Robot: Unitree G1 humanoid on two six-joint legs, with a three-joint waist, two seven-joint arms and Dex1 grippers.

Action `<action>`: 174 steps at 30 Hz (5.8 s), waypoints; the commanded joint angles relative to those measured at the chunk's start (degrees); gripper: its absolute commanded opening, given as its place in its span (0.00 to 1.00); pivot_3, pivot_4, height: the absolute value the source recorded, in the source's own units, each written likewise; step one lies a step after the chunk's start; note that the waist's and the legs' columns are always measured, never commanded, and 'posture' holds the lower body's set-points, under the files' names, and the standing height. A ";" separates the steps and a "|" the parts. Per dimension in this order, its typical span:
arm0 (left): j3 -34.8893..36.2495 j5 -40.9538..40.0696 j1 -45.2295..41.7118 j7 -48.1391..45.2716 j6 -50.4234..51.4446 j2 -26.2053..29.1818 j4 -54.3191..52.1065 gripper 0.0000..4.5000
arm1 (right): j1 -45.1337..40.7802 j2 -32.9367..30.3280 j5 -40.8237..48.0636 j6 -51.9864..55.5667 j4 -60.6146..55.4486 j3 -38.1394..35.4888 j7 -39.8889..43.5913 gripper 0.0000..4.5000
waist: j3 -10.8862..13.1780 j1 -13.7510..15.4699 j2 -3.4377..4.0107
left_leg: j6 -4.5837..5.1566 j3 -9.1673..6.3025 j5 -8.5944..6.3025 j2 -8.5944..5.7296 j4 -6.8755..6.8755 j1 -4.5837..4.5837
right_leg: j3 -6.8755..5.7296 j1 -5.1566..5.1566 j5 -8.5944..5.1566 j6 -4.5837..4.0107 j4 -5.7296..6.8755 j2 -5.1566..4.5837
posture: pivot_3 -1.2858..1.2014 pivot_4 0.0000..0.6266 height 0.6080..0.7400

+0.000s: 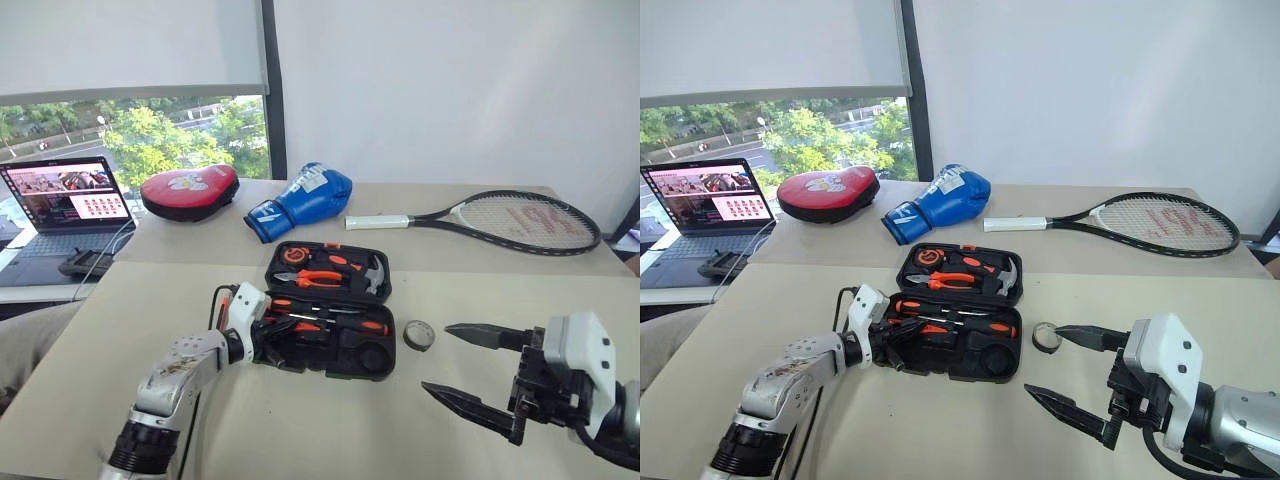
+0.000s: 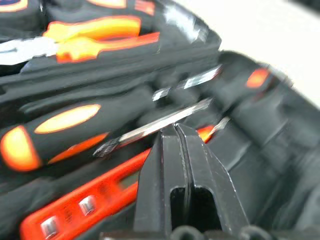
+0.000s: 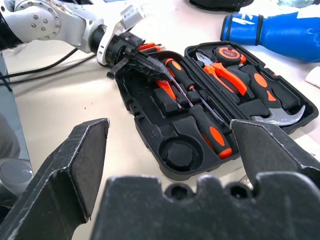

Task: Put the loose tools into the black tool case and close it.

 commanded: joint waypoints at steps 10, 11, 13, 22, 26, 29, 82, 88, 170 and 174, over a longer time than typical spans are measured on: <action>10.87 1.23 4.62 27.86 28.48 4.73 -21.12 0.94 | -10.78 -1.69 -4.09 -4.54 8.82 9.63 6.53 1.00 | 0.23 0.18 -0.36 | -0.04 0.03 0.03 -0.23 -0.20 0.20 | -0.11 0.21 -0.01 0.06 -0.12 0.17 | 0.52 0.24 1.00; 10.58 1.91 4.80 29.48 30.00 3.73 -21.65 0.94 | -11.33 -1.91 -4.25 -4.55 9.25 9.93 7.05 1.00 | 0.25 0.41 -0.39 | -0.11 0.00 0.06 -0.23 -0.20 0.19 | -0.12 0.21 -0.02 0.06 -0.10 0.17 | 0.52 0.24 1.00; 9.96 3.65 5.41 32.60 32.19 1.53 -22.53 0.94 | -12.42 -2.52 -4.01 -4.24 10.15 9.79 8.02 1.00 | 0.28 0.52 -0.44 | -0.41 -0.01 0.24 -0.23 -0.21 0.17 | -0.13 0.19 -0.01 0.06 -0.10 0.16 | 0.52 0.24 1.00; 7.25 8.22 8.84 35.68 31.90 -3.40 -20.72 0.71 | -12.84 -4.12 -3.10 -3.05 10.51 7.64 9.93 1.00 | 0.28 0.36 -0.44 | -0.41 -0.02 0.22 -0.15 -0.40 0.23 | 0.01 0.16 -0.04 -0.02 -0.11 -0.06 | 0.52 0.24 1.00; 10.00 7.39 8.79 32.14 24.07 -4.16 -19.63 0.41 | -11.69 -3.50 -2.81 -2.85 9.24 6.51 9.21 1.00 | 0.27 0.34 -0.41 | -0.47 -0.02 0.13 -0.13 -0.42 0.23 | 0.05 0.15 -0.04 -0.06 -0.11 -0.14 | 0.52 0.24 1.00; 11.85 4.50 7.10 25.33 15.84 -3.29 -20.08 0.40 | -10.62 -2.79 -2.81 -3.07 8.16 6.17 8.27 1.00 | 0.31 0.60 -0.49 | -0.56 -0.08 0.04 -0.13 -0.41 0.13 | 0.00 0.07 -0.02 -0.12 -0.11 -0.21 | 0.52 0.24 1.00; -7.78 9.01 -14.27 -34.31 -14.57 12.14 13.86 0.48 | 5.66 1.78 -2.18 -4.23 -0.39 -4.85 3.96 1.00 | 0.40 -0.38 -0.46 | 0.40 0.25 -0.05 -0.15 0.49 -0.54 | -0.05 -0.37 0.13 0.29 0.10 0.26 | 0.52 0.24 1.00; -8.01 12.74 -4.50 -22.82 -16.06 8.89 5.67 0.02 | 4.40 1.62 -2.48 -4.07 0.13 -3.89 3.65 1.00 | 0.43 -0.10 -0.50 | 0.00 0.25 0.16 -0.16 0.47 -0.46 | -0.04 -0.30 0.14 0.27 0.10 0.15 | 0.52 0.24 1.00; 4.90 -11.93 20.91 -15.85 -4.14 24.38 -29.04 1.00 | -54.24 3.43 -33.40 18.10 28.62 61.51 16.53 0.01 | 0.24 -1.16 -0.05 | -0.48 0.27 0.43 -0.22 -0.32 -0.25 | -0.09 -0.55 0.05 -0.11 0.05 0.08 | 0.52 0.24 1.00; 5.32 -12.05 21.24 -15.17 -3.72 24.63 -29.59 1.00 | -54.93 3.35 -34.94 18.39 29.75 64.89 17.36 0.01 | 0.23 -1.40 -0.06 | -0.47 0.28 0.42 -0.28 -0.31 -0.30 | -0.06 -0.56 0.05 -0.10 0.01 0.07 | 0.52 0.24 1.00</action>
